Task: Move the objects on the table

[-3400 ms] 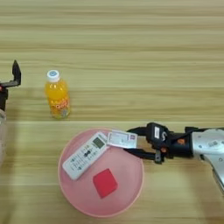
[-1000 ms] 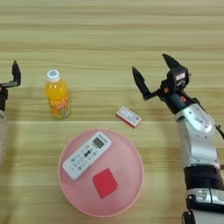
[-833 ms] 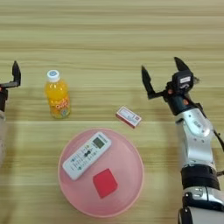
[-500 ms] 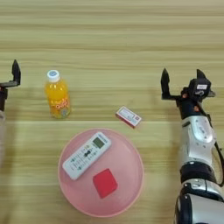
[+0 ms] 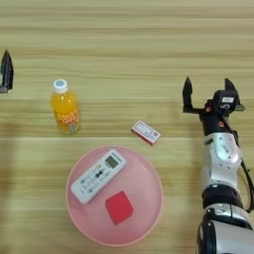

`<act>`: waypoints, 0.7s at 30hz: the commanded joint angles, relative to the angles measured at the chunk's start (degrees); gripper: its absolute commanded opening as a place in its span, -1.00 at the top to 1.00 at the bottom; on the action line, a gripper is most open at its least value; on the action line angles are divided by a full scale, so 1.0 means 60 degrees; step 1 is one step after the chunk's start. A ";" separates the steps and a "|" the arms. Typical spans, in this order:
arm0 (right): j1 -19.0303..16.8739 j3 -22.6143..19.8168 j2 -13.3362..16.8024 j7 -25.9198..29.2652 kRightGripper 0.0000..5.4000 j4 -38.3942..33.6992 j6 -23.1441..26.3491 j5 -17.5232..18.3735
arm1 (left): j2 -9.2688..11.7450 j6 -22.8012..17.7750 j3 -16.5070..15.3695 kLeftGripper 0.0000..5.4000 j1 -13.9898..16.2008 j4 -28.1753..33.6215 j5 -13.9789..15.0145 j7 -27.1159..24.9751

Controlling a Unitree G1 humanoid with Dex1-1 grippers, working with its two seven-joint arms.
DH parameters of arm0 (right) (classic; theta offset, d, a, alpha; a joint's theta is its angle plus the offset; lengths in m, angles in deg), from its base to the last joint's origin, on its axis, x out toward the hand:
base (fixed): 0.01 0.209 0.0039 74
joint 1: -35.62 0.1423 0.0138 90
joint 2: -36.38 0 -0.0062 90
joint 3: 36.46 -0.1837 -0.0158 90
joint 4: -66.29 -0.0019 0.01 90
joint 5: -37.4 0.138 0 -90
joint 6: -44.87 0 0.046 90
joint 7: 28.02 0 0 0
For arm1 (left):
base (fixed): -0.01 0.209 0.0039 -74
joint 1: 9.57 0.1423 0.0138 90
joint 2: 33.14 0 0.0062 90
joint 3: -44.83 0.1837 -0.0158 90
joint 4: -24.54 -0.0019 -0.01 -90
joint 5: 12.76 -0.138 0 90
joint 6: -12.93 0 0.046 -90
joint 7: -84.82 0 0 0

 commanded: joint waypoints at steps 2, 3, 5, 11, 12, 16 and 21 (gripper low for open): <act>-0.0050 0.0087 -0.0032 -0.0130 -0.98 -0.0014 -0.0155 -0.0164 | 0.0106 -0.1344 0.0984 -1.00 0.0563 0.1083 0.0476 -0.1071; -0.0066 0.0098 -0.0044 -0.0147 -0.98 -0.0022 -0.0169 -0.0181 | 0.0133 -0.1488 0.1175 -1.00 0.0679 0.1226 0.0484 -0.1291; -0.0049 0.0062 -0.0041 -0.0153 -0.98 -0.0009 -0.0100 -0.0109 | 0.0208 -0.1791 0.1622 -1.00 0.0867 0.1394 0.0316 -0.1648; -0.0129 0.0110 -0.0033 -0.0180 -0.98 -0.0082 -0.0184 -0.0176 | 0.0115 -0.2120 0.2414 -1.00 0.1124 0.0779 -0.0417 -0.1963; -0.0133 0.0116 -0.0035 -0.0189 -0.98 -0.0096 -0.0177 -0.0179 | 0.0101 -0.2215 0.2458 -1.00 0.1114 0.0715 -0.0426 -0.1987; -0.0152 0.0169 -0.0054 -0.0250 -0.98 -0.0131 -0.0244 -0.0251 | 0.0100 -0.2549 0.2569 -1.00 0.0987 0.0353 -0.0517 -0.2108; -0.0160 0.0184 -0.0073 -0.0278 -0.98 -0.0093 -0.0292 -0.0272 | 0.0043 -0.2458 0.2435 -1.00 0.0793 -0.0121 -0.0676 -0.1939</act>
